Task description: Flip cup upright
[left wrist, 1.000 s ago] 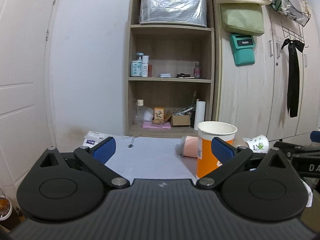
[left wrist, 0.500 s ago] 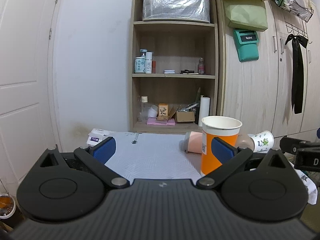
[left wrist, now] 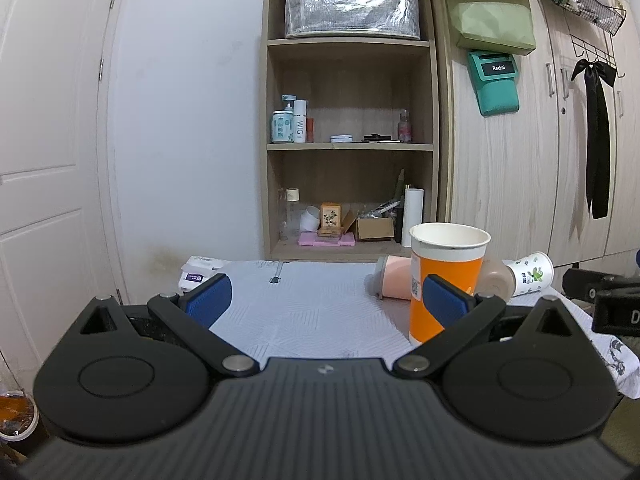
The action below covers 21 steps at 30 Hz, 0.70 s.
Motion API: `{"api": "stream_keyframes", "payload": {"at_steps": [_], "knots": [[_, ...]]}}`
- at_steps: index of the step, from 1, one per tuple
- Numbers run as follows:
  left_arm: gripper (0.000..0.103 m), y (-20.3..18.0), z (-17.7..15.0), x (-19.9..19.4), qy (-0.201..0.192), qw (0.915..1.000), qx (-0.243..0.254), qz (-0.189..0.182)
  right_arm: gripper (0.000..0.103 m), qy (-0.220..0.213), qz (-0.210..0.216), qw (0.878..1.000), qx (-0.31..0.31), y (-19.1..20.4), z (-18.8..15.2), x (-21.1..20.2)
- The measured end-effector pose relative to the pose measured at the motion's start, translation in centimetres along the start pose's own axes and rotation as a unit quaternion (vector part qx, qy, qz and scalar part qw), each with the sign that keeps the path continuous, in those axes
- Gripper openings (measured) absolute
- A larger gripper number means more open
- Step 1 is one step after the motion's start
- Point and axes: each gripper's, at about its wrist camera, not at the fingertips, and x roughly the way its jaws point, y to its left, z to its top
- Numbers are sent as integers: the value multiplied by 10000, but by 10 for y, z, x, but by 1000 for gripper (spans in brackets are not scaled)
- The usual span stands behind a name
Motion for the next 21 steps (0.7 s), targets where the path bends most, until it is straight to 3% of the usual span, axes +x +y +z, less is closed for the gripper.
{"api": "stream_keyframes", "payload": {"at_steps": [21], "knots": [[103, -7, -3, -2, -21, 9998, 154, 81, 103, 14, -9, 10000, -46, 1, -2, 1]]}}
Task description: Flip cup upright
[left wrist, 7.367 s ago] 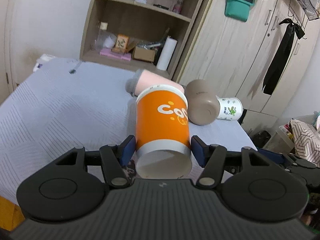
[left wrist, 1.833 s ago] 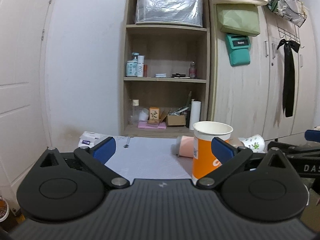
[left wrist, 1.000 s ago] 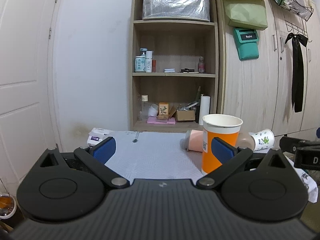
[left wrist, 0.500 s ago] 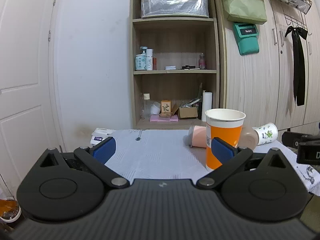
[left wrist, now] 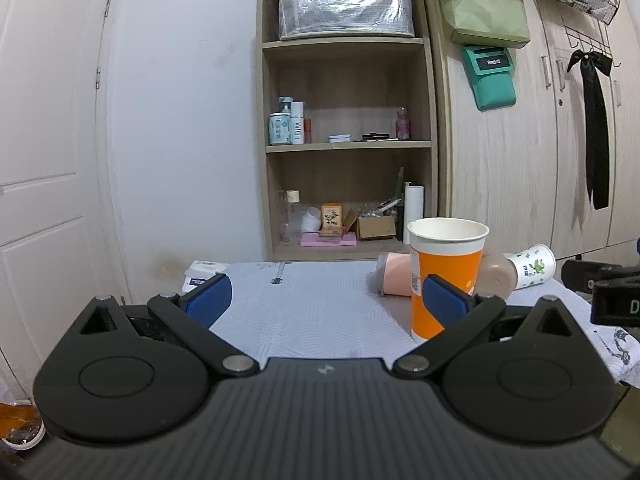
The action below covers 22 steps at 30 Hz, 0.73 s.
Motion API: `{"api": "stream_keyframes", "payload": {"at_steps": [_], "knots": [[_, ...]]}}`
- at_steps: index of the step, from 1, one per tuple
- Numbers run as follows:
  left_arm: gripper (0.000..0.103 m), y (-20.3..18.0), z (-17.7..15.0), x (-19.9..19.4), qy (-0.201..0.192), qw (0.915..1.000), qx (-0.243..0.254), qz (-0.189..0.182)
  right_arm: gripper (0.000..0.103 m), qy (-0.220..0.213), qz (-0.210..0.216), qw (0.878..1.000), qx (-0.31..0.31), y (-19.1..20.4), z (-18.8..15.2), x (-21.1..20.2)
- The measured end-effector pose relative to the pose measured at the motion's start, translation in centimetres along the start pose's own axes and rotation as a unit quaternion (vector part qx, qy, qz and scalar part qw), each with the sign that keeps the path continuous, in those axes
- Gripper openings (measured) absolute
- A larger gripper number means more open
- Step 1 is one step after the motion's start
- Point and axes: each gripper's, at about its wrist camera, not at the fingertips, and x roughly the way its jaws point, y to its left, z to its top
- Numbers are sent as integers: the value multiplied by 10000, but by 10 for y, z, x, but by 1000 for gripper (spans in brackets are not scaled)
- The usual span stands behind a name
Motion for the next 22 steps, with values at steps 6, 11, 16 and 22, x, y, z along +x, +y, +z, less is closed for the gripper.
{"api": "stream_keyframes", "payload": {"at_steps": [6, 11, 16, 22], "knots": [[103, 2, -1, -1, -36, 10000, -46, 73, 103, 10, 7, 10000, -36, 1, -1, 0], [103, 2, -1, -3, -82, 9999, -34, 69, 103, 26, -3, 10000, -42, 1, -1, 0], [103, 1, -1, -2, -87, 9999, -25, 54, 103, 35, 2, 10000, -53, 1, 0, 0], [103, 1, -1, -4, -85, 9999, -38, 46, 103, 35, 3, 10000, -50, 1, -1, 0]]}}
